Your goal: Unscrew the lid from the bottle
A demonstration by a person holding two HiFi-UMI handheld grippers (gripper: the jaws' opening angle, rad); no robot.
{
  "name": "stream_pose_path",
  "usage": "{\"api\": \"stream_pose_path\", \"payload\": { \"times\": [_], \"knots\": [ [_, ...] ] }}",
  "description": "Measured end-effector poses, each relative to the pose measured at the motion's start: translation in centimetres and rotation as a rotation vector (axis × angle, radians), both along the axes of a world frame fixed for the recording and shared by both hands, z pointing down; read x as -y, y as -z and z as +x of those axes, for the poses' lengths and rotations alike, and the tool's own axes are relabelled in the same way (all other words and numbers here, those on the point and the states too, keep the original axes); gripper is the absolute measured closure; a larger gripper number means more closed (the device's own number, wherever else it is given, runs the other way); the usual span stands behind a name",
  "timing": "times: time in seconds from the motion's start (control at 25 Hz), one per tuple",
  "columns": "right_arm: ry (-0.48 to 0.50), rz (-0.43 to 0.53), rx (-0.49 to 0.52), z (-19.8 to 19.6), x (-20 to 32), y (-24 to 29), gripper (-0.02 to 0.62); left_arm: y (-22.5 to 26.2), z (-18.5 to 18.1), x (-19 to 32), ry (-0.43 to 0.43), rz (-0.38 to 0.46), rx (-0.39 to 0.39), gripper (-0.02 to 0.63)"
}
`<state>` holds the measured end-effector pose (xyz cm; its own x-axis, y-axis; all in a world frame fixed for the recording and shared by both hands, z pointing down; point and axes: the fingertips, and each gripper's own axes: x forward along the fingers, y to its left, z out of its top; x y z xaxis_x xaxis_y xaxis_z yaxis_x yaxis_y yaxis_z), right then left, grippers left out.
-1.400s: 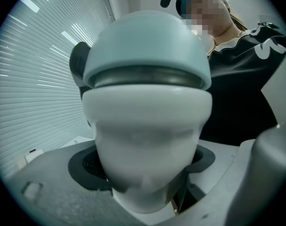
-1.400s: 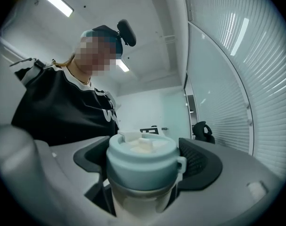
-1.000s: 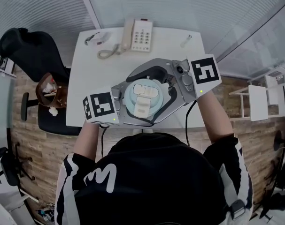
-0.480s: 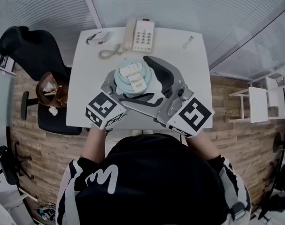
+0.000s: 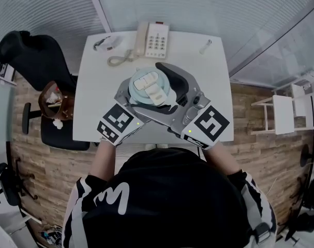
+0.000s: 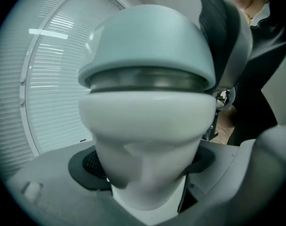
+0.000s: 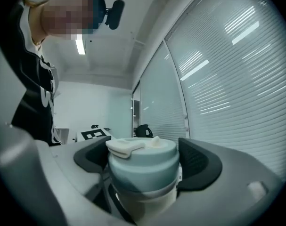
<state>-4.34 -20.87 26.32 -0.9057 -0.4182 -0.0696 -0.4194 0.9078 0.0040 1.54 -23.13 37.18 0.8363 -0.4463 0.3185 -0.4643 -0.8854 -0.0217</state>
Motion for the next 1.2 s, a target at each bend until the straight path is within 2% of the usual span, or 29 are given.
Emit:
{"api": "stream_pose_path", "payload": {
  "times": [0.16,0.32,0.36,0.48,0.56,0.76,1.04,1.2],
  "knots": [
    [0.109,-0.009,0.023,0.3,-0.8,0.2,0.158,0.0,0.5,-1.2,-0.103,-0.020,0.012,0.160],
    [0.322,0.008,0.008,0.5,-2.9,0.8,0.158,0.0,1.5,-4.1,-0.316,-0.077,-0.010,0.158],
    [0.355,0.013,-0.010,0.4,-3.3,0.9,0.158,0.1,1.6,-4.6,-0.343,-0.087,-0.026,0.160],
    [0.366,0.020,-0.031,0.3,-3.6,1.5,0.156,0.5,1.8,-4.6,-0.333,-0.085,-0.061,0.160],
    [0.350,0.028,-0.002,0.7,-3.2,1.8,0.156,0.7,1.6,-4.4,-0.308,-0.075,-0.065,0.160],
    [0.294,-0.026,0.082,1.2,-2.6,2.3,0.156,0.7,1.0,-3.8,-0.255,-0.037,-0.051,0.158],
    [0.225,-0.042,0.177,2.1,-2.1,4.2,0.156,0.8,0.9,-3.3,-0.211,-0.035,-0.073,0.158],
    [0.202,-0.024,0.194,2.6,-2.0,5.0,0.156,0.8,0.9,-3.5,-0.194,-0.029,-0.071,0.158]
  ]
}}
